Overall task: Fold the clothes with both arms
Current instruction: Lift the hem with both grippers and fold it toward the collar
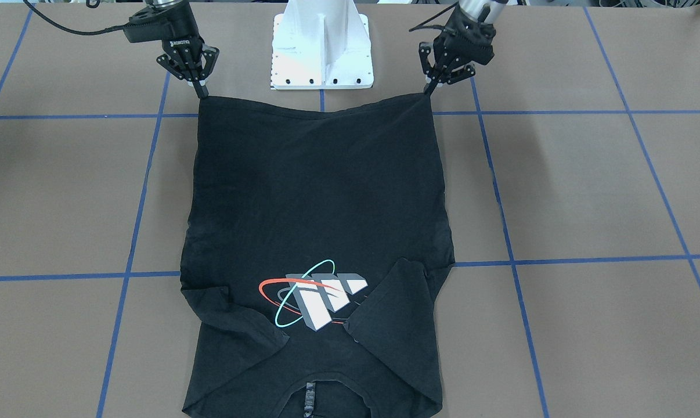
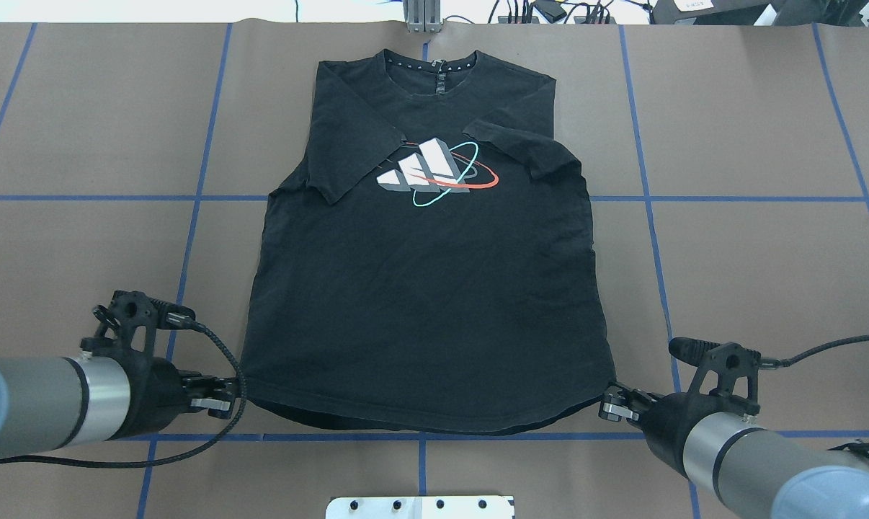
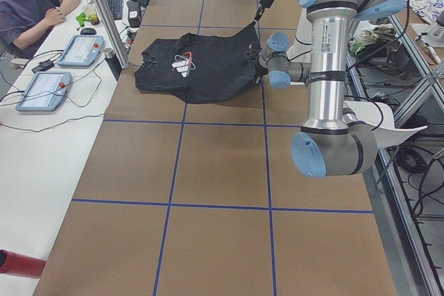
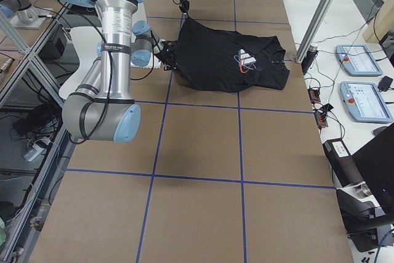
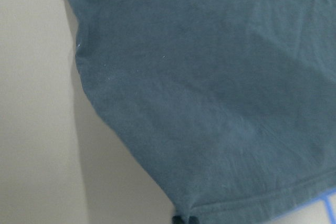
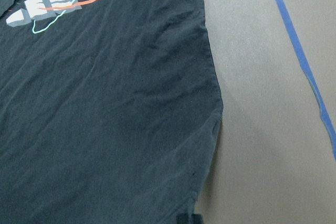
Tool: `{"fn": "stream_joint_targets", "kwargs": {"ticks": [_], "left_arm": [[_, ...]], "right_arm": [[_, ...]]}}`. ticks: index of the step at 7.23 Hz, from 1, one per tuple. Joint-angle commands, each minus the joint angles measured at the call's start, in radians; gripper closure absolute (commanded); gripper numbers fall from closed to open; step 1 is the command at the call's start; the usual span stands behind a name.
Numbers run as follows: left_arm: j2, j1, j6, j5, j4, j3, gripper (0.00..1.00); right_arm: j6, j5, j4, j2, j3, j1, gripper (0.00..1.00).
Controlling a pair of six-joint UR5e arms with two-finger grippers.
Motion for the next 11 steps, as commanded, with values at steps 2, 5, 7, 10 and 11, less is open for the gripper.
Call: {"fn": "stream_joint_targets", "kwargs": {"ticks": [2, 5, 7, 10, 11], "left_arm": [[0.134, -0.002, 0.012, -0.131, 0.028, -0.16, 1.0], [0.181, 0.101, -0.032, -0.163, 0.029, -0.223, 1.0], [0.163, 0.08, -0.059, -0.16, 0.031, -0.233, 1.0], [-0.047, -0.146, -0.043, -0.067, 0.031, -0.033, 1.0], [-0.081, -0.203, -0.04, -0.026, 0.032, 0.02, 1.0]], "right_arm": [[-0.031, 0.111, -0.023, -0.011, 0.141, -0.126, 1.0], [-0.031, 0.099, -0.025, -0.016, 0.219, -0.298, 1.0], [-0.031, 0.01, -0.025, -0.007, 0.23, -0.267, 1.0], [-0.024, -0.127, -0.025, 0.03, 0.212, -0.163, 1.0], [-0.019, -0.166, -0.026, 0.03, 0.206, -0.126, 1.0]]}}
